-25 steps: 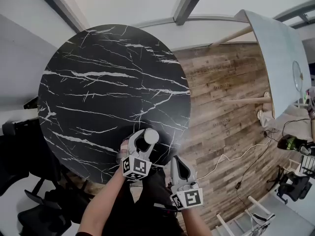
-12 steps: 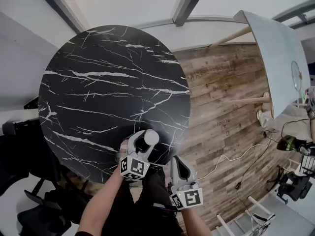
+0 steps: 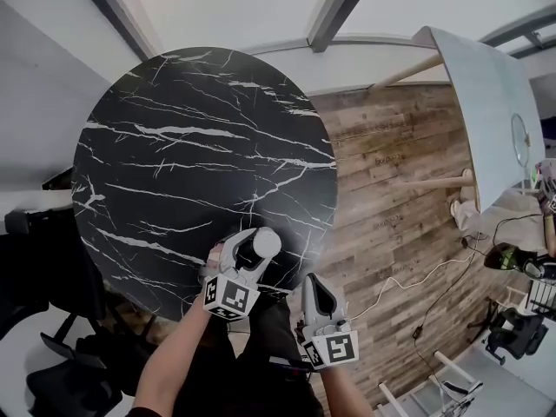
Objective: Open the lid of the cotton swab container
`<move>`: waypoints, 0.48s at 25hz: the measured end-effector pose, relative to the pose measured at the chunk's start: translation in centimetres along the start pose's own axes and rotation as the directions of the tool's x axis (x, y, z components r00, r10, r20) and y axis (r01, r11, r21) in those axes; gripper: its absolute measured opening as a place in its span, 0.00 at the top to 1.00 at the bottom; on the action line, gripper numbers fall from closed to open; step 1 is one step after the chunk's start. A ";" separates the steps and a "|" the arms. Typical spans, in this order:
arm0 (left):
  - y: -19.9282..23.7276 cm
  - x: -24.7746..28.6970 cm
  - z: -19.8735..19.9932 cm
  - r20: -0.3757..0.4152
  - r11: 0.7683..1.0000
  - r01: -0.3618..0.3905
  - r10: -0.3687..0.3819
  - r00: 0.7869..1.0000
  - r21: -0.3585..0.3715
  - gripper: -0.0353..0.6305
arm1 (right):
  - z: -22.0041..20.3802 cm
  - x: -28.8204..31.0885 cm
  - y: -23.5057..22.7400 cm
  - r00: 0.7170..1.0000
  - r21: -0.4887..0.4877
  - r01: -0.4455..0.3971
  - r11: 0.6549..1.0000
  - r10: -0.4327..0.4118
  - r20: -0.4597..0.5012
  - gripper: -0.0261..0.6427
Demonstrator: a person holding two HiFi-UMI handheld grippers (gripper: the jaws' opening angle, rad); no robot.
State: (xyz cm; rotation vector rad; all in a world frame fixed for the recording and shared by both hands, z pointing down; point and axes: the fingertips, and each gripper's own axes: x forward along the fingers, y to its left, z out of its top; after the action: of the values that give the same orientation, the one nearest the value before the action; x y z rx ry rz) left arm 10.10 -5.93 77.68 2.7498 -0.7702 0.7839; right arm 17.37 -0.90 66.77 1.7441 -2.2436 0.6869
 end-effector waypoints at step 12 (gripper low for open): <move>-1.0 -4.3 2.3 -0.015 0.998 0.064 -0.064 0.998 -0.023 0.59 | 2.4 -0.6 2.2 0.999 -0.025 -0.029 0.999 0.030 0.038 0.96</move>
State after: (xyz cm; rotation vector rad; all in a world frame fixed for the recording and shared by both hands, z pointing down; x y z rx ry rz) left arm 8.47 -3.94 73.38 2.7300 -0.6797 0.7781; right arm 15.65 -1.12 63.93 1.7299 -2.2976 0.6343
